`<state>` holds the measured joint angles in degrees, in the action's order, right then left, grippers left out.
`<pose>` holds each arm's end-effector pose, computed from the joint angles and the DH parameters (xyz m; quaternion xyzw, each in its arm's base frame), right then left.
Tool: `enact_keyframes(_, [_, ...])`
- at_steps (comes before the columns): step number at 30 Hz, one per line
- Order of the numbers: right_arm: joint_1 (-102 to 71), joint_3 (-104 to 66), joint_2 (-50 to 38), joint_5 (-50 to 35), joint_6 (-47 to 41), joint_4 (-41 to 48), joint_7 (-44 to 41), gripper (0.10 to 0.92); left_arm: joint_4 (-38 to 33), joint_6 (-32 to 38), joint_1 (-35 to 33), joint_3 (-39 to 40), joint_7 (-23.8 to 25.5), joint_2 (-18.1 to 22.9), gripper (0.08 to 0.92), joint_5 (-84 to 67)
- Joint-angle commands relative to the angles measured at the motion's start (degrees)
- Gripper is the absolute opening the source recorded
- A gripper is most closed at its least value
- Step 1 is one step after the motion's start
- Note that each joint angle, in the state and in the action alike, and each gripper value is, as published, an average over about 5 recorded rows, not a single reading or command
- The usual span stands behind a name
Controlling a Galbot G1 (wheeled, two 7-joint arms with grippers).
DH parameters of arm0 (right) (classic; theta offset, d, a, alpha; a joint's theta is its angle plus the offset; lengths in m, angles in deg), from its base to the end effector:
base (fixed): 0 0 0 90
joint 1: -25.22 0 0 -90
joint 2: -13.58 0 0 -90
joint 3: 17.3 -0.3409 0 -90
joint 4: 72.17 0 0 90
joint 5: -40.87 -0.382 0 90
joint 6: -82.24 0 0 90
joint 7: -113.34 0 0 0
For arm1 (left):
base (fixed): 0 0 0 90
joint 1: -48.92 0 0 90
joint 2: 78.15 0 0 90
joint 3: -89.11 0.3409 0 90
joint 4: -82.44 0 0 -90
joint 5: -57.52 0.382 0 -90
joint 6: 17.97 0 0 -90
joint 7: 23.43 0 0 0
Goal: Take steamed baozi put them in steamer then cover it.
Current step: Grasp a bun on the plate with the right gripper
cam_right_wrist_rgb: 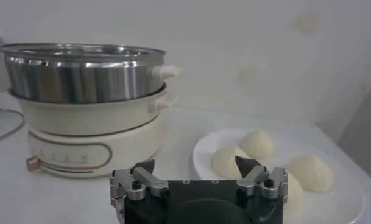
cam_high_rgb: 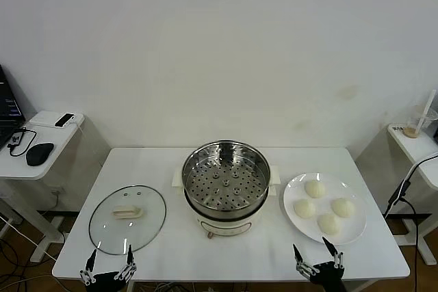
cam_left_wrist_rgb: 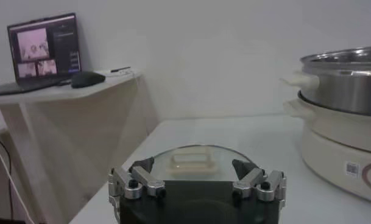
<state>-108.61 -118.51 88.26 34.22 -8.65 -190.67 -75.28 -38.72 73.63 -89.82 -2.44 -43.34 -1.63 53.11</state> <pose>0.1436 -0.1049 -0.3260 0.0666 -0.9840 0.0973 0.1338 0.1123 0.0420 -0.3361 0.1114 -0.9822 -0.0830 0.1264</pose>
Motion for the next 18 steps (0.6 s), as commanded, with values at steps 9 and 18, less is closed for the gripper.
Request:
enact_keyframes(9, [5.59,-9.6,-10.37,12.88,-5.98,1.91,-3.93,0.823,-0.47,-2.61,1.12,-1.35,0.78,-0.42,0.823,3.87])
enact_keyframes(18, [14.65,-12.34,-29.8,27.55,-10.42,7.36,-17.56,0.823,1.38,-2.76,2.92,-3.3,3.65,-0.47,0.823,5.82])
